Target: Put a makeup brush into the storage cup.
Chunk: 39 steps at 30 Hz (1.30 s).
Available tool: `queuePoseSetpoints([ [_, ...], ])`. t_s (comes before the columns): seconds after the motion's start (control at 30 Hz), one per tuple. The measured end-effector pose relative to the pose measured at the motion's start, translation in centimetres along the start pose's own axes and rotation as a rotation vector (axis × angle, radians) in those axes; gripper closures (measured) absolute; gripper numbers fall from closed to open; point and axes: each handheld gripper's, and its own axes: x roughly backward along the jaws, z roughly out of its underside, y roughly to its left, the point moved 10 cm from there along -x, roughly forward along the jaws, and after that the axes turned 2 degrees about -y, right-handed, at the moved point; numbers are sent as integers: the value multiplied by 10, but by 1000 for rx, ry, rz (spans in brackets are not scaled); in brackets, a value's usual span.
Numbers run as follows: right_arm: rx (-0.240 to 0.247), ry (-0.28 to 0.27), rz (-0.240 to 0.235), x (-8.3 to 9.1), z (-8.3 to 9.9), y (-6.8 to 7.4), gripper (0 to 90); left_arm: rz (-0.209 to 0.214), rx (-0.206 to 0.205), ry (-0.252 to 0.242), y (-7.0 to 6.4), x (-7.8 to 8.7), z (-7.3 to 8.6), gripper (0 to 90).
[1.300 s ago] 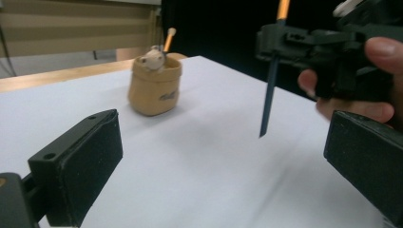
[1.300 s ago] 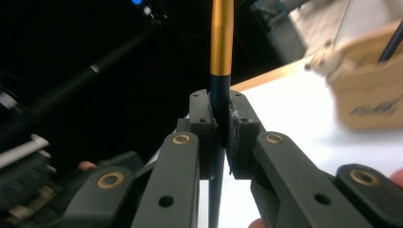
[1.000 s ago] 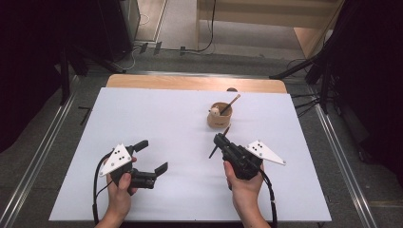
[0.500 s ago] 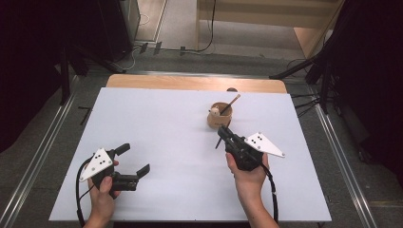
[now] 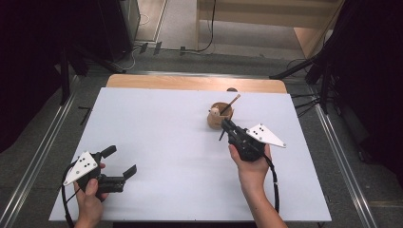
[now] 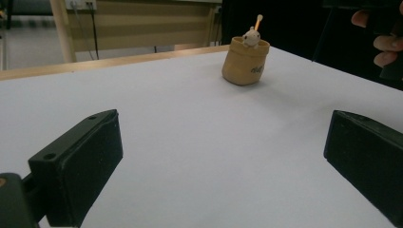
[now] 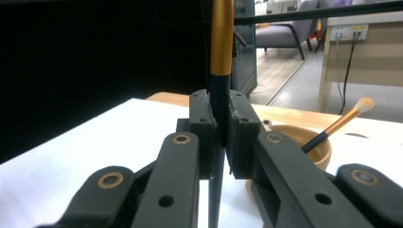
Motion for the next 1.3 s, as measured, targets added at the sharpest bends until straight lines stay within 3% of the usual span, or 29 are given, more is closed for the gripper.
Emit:
queuePoseSetpoints([
  [0.3,13,-34,27,-7,-14,-16,841,-2,4,3,4,5,5,0],
  [0.87,65,-85,75,-37,-32,-37,840,19,13,2,4,8,10,0],
  [1.1,73,-83,90,-48,-30,-46,839,30,3,1,4,8,11,0],
  [1.3,71,-60,112,-58,-19,-56,839,19,14,-11,12,12,10,0],
])
